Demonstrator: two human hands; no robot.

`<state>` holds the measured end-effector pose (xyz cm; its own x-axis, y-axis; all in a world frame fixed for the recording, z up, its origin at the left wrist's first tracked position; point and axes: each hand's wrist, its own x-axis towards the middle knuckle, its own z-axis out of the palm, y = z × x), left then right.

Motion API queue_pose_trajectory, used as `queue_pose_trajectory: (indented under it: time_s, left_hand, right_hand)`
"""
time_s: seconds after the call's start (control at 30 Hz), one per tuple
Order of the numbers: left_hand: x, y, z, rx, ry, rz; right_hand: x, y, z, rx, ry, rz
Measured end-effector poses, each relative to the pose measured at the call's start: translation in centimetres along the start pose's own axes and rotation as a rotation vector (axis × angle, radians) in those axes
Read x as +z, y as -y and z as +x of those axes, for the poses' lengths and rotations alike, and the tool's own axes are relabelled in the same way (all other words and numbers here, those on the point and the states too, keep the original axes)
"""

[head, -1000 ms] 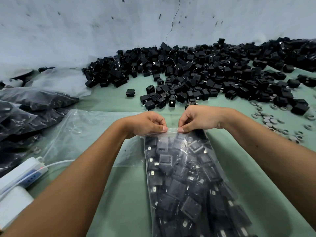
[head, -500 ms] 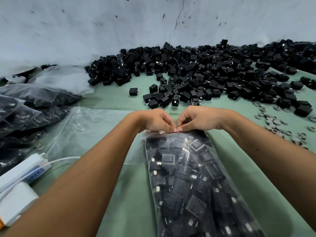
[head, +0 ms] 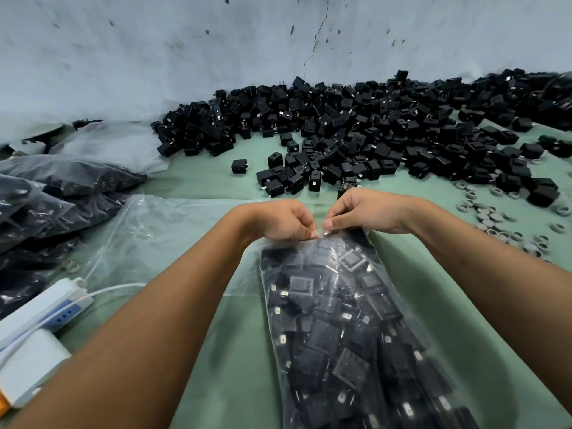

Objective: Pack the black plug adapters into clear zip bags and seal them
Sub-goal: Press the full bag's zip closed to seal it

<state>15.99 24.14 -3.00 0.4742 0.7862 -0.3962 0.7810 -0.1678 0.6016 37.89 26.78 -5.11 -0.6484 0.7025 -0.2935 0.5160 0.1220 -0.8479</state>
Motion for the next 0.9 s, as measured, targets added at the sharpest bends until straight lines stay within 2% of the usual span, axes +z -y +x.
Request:
queue_pose_trajectory:
  time_s: [0.3, 0.43, 0.9]
  left_hand:
    - [0.3, -0.6, 0.8, 0.04, -0.054, 0.025]
    - [0.6, -0.1, 0.8, 0.04, -0.106, -0.007]
    - [0.3, 0.7, 0.1, 0.048, -0.124, -0.131]
  right_hand:
    - [-0.1, -0.2, 0.0, -0.003, -0.019, 0.09]
    - [-0.2, -0.2, -0.1, -0.002, -0.041, 0.089]
    - [-0.1, -0.2, -0.1, 0.017, -0.065, 0.106]
